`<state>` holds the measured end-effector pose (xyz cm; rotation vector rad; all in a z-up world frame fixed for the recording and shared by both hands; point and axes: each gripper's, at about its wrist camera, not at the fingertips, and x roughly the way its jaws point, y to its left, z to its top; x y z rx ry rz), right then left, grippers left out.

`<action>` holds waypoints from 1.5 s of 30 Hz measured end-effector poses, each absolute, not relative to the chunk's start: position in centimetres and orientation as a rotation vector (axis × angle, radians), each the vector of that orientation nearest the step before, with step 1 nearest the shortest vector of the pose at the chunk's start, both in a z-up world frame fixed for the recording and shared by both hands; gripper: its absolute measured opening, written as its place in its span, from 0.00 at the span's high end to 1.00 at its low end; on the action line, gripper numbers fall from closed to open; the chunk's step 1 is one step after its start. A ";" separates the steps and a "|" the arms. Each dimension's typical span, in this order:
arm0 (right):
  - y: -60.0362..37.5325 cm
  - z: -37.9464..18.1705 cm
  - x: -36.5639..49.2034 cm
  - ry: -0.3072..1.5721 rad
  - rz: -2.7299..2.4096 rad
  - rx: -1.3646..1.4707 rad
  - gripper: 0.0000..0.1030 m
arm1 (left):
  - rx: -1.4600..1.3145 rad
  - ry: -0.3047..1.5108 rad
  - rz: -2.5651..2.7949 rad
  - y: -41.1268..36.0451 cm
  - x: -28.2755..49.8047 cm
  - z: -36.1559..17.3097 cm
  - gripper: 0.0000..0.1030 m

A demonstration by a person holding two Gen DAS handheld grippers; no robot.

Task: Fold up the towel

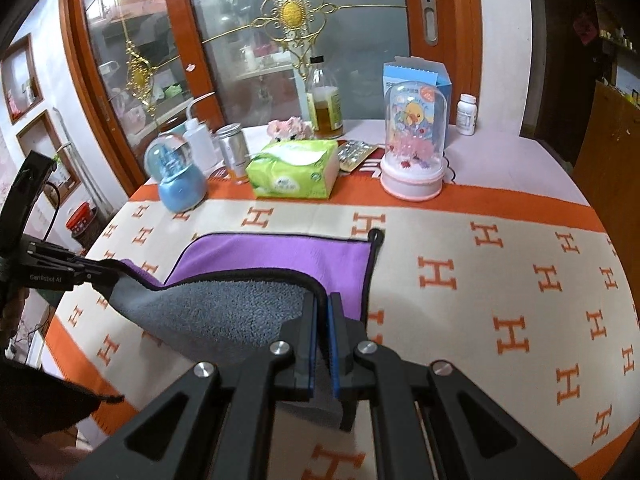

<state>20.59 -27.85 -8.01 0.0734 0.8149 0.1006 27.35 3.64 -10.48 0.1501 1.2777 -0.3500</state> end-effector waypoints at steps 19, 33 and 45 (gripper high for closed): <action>-28.2 -11.9 27.3 0.781 0.008 0.026 0.95 | 0.052 1.199 -0.288 3.9 34.4 -15.3 0.64; -28.2 -11.4 26.5 0.810 -0.023 0.058 0.45 | 0.001 1.121 -0.173 6.0 33.5 -13.5 0.29; -27.4 -8.6 21.6 0.781 -0.009 0.099 0.30 | 0.047 1.025 -0.132 6.7 27.7 -9.9 0.25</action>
